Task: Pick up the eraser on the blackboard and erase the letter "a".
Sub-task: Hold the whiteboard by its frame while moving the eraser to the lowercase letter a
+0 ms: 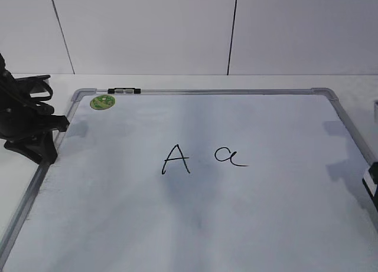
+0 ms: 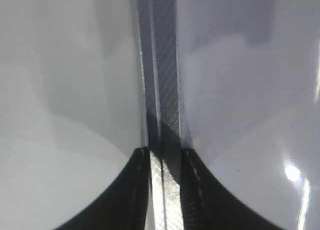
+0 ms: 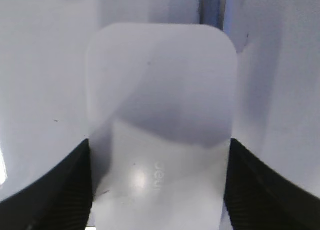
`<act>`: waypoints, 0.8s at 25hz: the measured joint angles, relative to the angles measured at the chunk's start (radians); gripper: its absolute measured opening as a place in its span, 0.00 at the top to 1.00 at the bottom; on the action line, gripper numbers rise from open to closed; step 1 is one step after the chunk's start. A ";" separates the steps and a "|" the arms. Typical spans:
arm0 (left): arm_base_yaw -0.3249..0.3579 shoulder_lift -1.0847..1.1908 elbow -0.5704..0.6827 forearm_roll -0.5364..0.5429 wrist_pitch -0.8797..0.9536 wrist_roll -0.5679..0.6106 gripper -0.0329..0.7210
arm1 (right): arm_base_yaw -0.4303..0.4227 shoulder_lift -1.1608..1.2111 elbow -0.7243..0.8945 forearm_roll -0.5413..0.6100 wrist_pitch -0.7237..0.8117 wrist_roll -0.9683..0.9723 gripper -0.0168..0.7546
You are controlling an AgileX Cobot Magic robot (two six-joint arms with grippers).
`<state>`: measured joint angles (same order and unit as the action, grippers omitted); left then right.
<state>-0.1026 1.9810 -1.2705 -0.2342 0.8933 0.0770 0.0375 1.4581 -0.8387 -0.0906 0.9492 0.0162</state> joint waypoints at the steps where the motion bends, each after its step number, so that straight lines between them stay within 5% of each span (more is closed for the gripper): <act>1: 0.000 0.000 0.000 0.000 0.000 0.000 0.78 | 0.000 0.000 -0.016 0.000 0.011 0.000 0.29; 14: 0.000 0.000 -0.002 0.000 0.004 0.000 0.78 | 0.004 0.002 -0.234 0.176 0.086 -0.140 0.29; 20: 0.000 0.000 -0.002 0.000 0.004 0.000 0.78 | 0.081 0.020 -0.318 0.180 0.108 -0.148 0.29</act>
<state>-0.1026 1.9810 -1.2721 -0.2342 0.8975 0.0770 0.1185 1.4781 -1.1571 0.0897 1.0573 -0.1323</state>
